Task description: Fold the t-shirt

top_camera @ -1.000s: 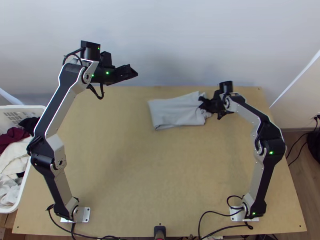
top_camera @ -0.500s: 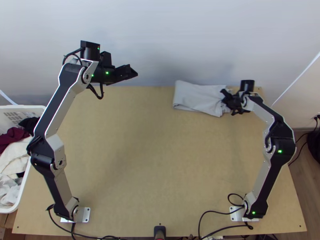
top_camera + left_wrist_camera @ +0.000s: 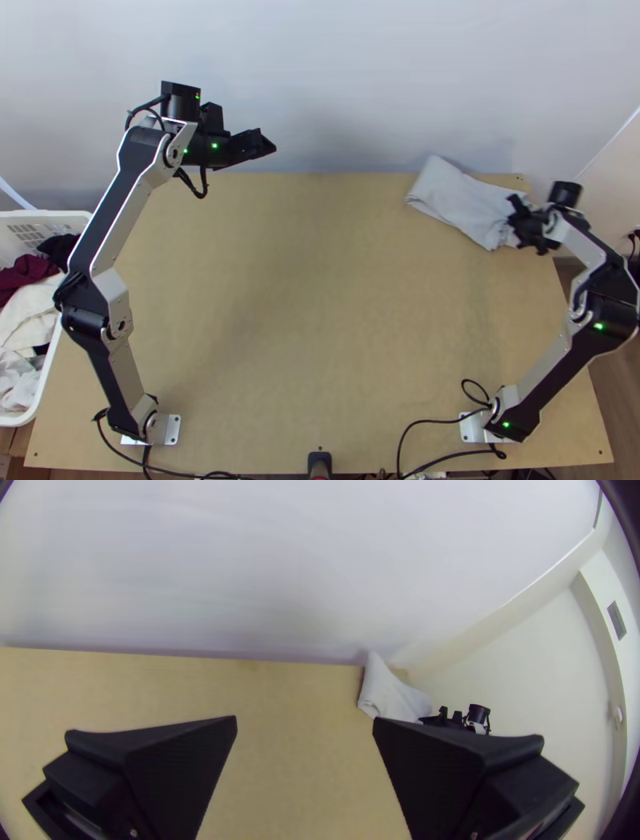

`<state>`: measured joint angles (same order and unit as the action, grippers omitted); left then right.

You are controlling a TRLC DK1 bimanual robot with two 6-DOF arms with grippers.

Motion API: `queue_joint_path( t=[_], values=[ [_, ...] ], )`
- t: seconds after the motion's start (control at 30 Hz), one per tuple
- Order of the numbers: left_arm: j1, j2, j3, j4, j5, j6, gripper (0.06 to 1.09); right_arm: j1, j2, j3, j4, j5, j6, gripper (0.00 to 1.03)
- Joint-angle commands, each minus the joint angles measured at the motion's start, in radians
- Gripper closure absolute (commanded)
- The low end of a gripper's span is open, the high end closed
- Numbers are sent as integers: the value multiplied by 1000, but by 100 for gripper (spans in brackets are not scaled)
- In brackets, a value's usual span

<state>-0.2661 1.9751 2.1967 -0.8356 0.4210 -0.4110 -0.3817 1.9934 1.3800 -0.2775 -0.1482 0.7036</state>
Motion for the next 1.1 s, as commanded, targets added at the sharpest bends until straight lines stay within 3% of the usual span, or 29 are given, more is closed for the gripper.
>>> queue_joint_path(
  t=[0.0,0.17,0.2,0.27,0.33,0.37,0.47,0.7,0.77,0.83,0.97,1.07],
  values=[
    [-10,-28,-3,10,-5,0,10,-37,-68,-53,-12,12,14,100],
    [-18,-32,3,10,-5,-3,10,-71,-130,-122,-12,19,-1,100],
    [-19,-33,3,10,-7,-3,10,-74,-142,-137,-12,19,-6,94],
    [-22,-36,3,10,-7,-5,10,-79,-165,-162,-12,21,-16,62],
    [-22,-41,3,10,-10,-5,10,-82,-194,-179,-12,30,-36,18],
    [-22,-42,3,10,-11,-5,10,-83,-214,-183,-12,35,-49,11],
    [-18,-65,6,10,-33,1,10,-100,-311,-194,-12,50,-75,5],
    [47,-186,14,58,-134,21,10,-75,-665,-167,-49,38,-214,4],
    [68,-232,14,84,-180,34,10,-69,-725,-128,-63,29,-211,4],
    [97,-282,12,112,-228,55,10,-57,-757,-85,-66,-37,-214,5],
    [133,-398,-17,141,-393,117,10,-16,-803,51,-131,-80,-211,4],
    [182,-507,-88,165,-482,121,10,18,-887,80,-37,-79,-225,4]
  ],
)
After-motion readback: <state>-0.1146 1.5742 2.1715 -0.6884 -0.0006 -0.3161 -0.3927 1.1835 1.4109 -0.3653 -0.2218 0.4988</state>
